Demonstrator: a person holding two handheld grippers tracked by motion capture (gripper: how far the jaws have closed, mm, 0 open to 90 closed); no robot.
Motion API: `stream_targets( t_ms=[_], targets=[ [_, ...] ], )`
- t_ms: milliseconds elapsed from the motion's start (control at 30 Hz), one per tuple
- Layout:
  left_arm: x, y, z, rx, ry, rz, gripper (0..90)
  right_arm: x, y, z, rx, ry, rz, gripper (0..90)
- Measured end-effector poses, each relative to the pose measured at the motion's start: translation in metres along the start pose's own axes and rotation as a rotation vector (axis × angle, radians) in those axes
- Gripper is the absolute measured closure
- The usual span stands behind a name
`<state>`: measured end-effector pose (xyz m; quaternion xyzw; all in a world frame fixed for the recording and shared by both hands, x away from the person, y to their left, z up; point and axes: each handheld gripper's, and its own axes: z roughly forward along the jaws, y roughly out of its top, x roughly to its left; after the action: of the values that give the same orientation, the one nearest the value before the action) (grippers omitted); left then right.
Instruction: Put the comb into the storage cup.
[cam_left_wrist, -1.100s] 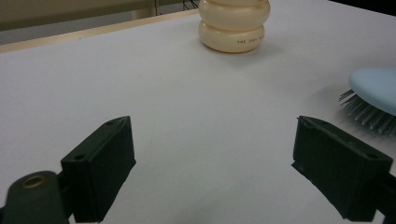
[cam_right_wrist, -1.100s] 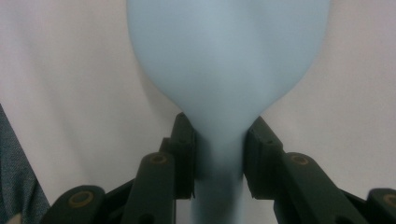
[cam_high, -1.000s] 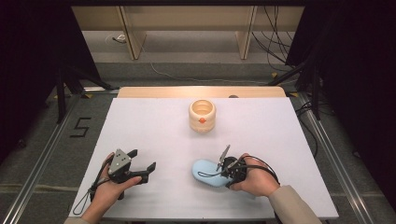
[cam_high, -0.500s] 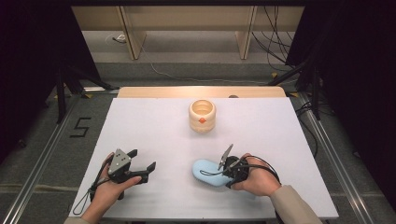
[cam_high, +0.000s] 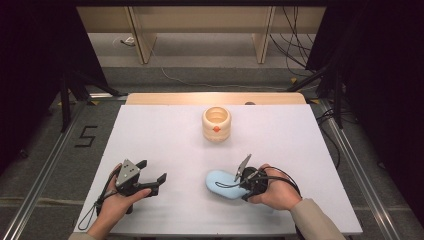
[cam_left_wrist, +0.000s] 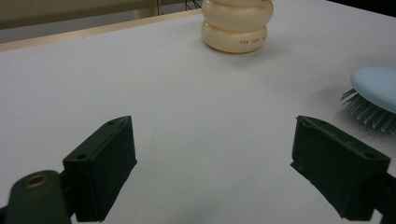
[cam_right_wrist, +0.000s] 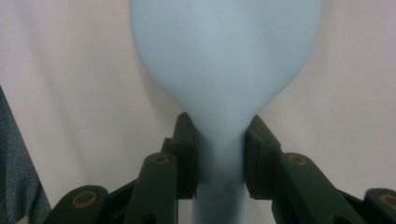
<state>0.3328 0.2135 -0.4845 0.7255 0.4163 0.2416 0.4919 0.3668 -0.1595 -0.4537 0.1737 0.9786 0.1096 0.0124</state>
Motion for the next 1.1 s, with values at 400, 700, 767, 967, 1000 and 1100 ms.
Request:
stream_targets(
  t_ms=[400,700,767,967,1000,1100],
  targets=[
    [0.001,0.0,0.0,-0.001,0.003,-0.011,13.2,-0.002,-0.002,-0.009,-0.065,-0.002,0.034,70.1],
    [0.001,0.0,0.0,-0.003,0.003,-0.013,13.3,-0.004,-0.003,-0.015,-0.13,-0.012,0.07,70.1],
    [0.001,0.0,0.0,-0.003,0.004,-0.013,13.3,-0.004,-0.003,-0.016,-0.143,-0.011,0.082,70.1],
    [0.001,0.0,0.0,-0.003,0.004,-0.015,13.4,-0.006,-0.004,-0.018,-0.176,-0.011,0.1,70.2],
    [0.001,0.0,0.0,-0.003,0.004,-0.015,13.4,-0.005,-0.004,-0.017,-0.189,-0.011,0.106,70.1],
    [0.001,0.0,0.0,-0.004,0.005,-0.016,13.4,-0.006,-0.005,-0.019,-0.207,-0.01,0.116,70.1]
  ],
)
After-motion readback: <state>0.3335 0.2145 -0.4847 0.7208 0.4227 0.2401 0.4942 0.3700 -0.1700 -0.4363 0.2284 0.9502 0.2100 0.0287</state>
